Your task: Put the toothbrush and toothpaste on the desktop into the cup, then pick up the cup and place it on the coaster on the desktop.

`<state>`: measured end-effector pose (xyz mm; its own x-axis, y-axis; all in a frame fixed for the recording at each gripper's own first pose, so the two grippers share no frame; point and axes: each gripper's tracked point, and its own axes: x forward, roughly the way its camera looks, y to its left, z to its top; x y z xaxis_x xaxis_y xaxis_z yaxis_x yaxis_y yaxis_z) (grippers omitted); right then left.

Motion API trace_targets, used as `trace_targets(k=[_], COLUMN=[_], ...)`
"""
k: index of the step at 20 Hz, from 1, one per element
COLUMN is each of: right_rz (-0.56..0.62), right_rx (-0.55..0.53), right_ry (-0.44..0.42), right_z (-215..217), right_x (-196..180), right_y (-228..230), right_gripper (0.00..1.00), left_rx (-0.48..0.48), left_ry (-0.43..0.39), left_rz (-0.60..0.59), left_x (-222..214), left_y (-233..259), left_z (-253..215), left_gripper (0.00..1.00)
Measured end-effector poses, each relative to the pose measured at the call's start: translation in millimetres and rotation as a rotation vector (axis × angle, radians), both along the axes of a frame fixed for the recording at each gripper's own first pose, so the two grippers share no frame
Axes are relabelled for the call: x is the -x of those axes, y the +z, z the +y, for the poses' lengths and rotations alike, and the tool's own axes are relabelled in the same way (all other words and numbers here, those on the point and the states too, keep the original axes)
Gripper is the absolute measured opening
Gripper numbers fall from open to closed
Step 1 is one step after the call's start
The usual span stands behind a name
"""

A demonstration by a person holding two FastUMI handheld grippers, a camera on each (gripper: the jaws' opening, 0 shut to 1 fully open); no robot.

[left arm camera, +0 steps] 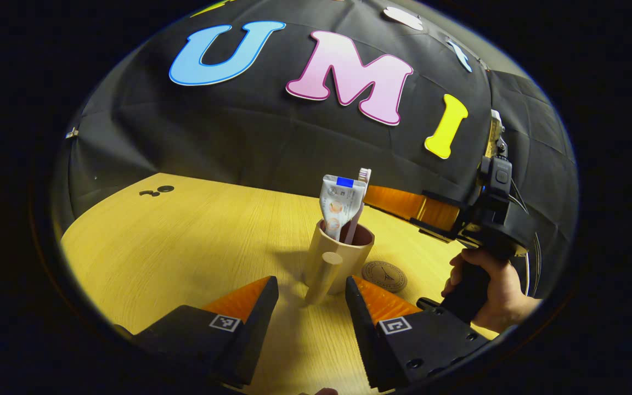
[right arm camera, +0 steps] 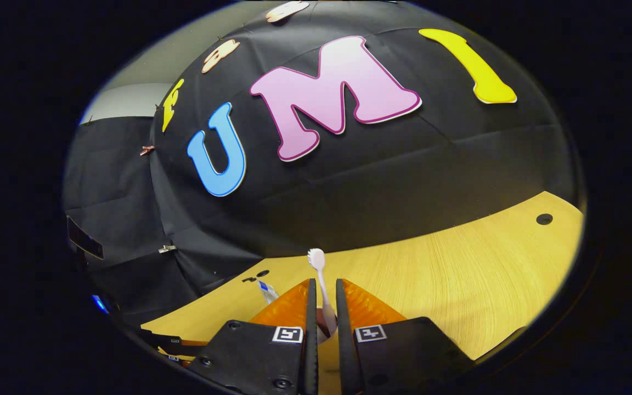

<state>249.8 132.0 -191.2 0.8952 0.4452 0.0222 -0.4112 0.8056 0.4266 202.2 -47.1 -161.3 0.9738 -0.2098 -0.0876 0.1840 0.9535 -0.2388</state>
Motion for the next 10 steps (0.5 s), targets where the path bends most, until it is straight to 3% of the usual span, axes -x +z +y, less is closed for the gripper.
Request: trace_targets(k=[6, 9, 10], right_rz=[0.110, 0.202, 0.247], right_rx=[0.036, 0.033, 0.034], right_ry=[0.040, 0.091, 0.106], right_z=[-13.3, -17.8, -18.6], right_x=[37.0, 63.5, 72.1], right_y=[-13.8, -22.5, -29.8], right_gripper=[0.26, 0.37, 0.21], left_rx=[0.047, 0.072, 0.066], left_ry=[-0.057, -0.054, -0.047], left_rz=[0.122, 0.201, 0.228], left_x=[1.2, 1.0, 1.3], left_y=[-10.7, -19.9, -24.0], left_z=[-7.2, -2.2, 0.5], left_gripper=[0.77, 0.77, 0.77])
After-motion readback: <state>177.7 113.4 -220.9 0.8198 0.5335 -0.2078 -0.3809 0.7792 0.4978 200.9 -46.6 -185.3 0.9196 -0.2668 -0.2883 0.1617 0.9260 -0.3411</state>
